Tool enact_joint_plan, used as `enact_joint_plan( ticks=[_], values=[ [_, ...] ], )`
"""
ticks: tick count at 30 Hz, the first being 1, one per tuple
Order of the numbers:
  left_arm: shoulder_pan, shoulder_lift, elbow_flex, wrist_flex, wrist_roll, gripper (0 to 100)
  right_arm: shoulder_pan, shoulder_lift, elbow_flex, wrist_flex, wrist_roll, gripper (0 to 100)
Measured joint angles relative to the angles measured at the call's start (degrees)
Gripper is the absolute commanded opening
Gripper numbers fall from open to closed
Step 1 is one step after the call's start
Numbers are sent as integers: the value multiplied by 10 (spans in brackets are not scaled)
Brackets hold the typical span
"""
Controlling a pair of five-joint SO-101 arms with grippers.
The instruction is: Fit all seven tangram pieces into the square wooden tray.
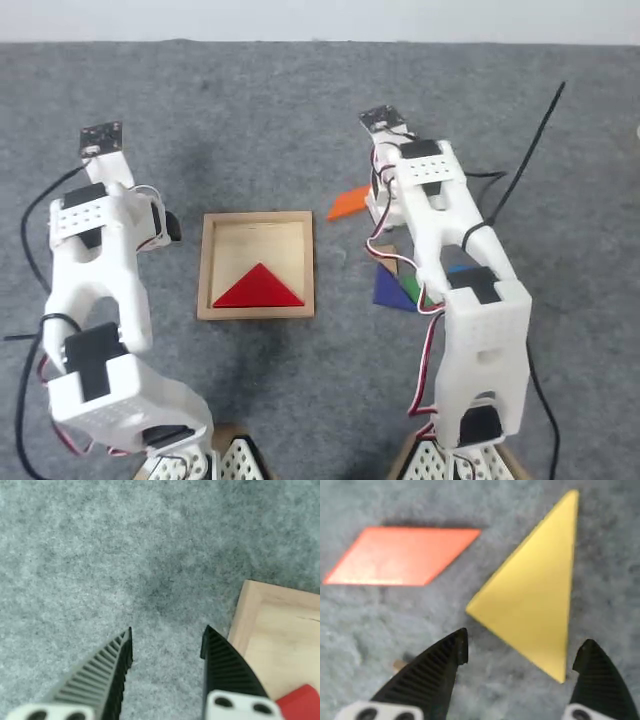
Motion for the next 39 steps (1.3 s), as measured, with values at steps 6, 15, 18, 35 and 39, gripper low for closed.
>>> enact_joint_plan(
  ticks=[6,15,18,35,39],
  values=[
    [0,0,0,0,0,220,9,44,-42,-4,-26,349],
    [0,0,0,0,0,220,6,63,-107,13,-143,352],
    [0,0,0,0,0,220,-12,63,-115,12,-147,353],
    [0,0,0,0,0,221,-25,80,-117,-47,-249,354],
    [0,0,0,0,0,221,-23,105,-126,-48,-254,351]
  ],
)
